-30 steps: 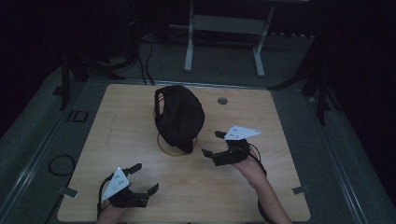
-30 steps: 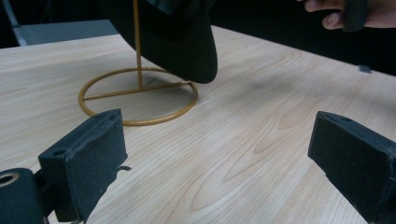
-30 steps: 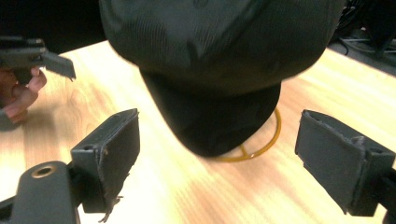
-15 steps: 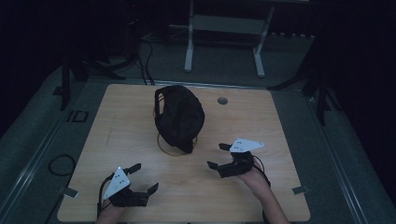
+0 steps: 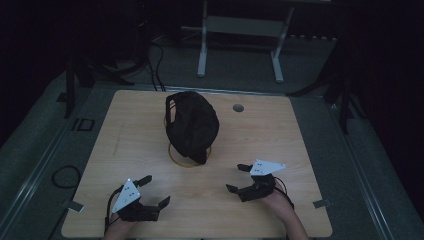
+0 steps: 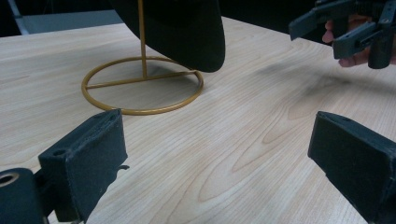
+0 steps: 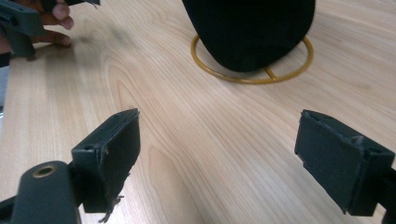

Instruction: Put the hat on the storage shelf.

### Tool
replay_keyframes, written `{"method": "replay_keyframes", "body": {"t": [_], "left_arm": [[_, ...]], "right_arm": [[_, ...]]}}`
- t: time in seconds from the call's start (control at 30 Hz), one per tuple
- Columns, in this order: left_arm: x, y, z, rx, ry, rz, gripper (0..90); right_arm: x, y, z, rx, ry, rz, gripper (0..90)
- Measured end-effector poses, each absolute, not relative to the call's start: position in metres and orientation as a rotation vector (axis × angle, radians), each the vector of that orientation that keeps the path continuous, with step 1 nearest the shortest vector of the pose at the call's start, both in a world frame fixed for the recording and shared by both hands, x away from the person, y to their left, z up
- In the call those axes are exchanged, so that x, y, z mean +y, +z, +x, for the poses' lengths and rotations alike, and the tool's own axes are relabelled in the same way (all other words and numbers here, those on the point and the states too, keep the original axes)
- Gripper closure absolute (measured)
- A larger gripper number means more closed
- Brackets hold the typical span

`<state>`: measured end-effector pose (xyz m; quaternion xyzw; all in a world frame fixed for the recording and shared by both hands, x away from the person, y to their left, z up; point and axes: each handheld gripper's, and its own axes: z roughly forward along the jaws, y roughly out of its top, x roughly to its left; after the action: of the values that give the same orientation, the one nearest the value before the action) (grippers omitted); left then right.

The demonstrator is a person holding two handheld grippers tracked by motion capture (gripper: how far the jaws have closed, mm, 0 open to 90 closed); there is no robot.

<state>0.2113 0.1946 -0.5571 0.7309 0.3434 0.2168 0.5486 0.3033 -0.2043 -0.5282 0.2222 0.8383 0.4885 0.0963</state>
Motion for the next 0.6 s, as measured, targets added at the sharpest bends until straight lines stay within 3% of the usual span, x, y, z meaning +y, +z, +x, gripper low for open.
{"method": "replay_keyframes", "body": {"t": [0.6], "left_arm": [[0.196,-0.556,0.212,0.825,0.526,1.725,4.5]], "right_arm": [[-0.241,-0.545,0.297,2.436,1.395,0.774,14.4]]}}
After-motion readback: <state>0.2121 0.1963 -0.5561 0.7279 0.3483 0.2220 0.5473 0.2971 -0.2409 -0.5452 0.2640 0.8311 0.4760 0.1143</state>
